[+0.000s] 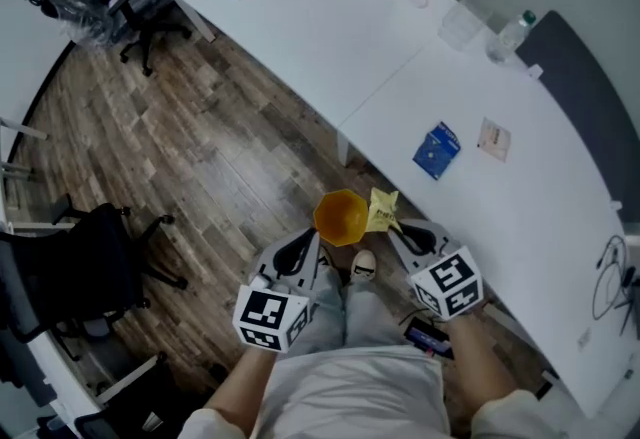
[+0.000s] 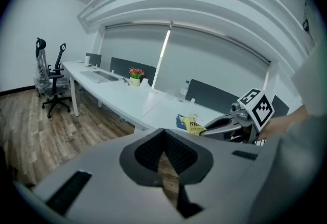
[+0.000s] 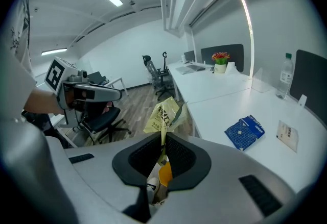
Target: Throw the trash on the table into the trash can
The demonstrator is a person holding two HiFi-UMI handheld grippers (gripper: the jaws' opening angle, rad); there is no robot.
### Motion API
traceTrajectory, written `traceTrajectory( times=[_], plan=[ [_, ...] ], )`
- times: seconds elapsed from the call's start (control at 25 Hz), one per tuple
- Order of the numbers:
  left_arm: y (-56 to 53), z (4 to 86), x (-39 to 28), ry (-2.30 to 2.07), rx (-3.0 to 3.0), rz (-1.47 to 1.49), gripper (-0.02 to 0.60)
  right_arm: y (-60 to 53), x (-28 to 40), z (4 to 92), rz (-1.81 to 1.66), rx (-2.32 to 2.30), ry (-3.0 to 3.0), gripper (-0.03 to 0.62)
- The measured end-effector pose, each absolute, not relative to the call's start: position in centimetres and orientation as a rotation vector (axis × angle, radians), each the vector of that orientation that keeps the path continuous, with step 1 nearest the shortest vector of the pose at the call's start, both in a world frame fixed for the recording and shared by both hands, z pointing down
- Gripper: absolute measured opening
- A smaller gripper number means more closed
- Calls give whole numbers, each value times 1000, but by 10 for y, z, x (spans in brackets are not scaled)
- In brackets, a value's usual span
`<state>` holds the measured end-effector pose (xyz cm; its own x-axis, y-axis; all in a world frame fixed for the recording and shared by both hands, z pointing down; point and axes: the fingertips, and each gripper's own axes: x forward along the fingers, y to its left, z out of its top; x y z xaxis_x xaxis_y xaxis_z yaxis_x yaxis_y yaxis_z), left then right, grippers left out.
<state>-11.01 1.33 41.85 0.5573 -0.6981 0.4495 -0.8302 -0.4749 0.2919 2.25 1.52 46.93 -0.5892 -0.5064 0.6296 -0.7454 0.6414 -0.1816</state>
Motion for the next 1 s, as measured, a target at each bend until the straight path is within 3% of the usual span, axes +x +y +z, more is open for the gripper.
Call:
traceTrajectory(
  times=[1.0],
  plan=[
    [21,686,-125,-1202,2092,464,0,27,-13,766,749,776,-2140,51]
  ],
)
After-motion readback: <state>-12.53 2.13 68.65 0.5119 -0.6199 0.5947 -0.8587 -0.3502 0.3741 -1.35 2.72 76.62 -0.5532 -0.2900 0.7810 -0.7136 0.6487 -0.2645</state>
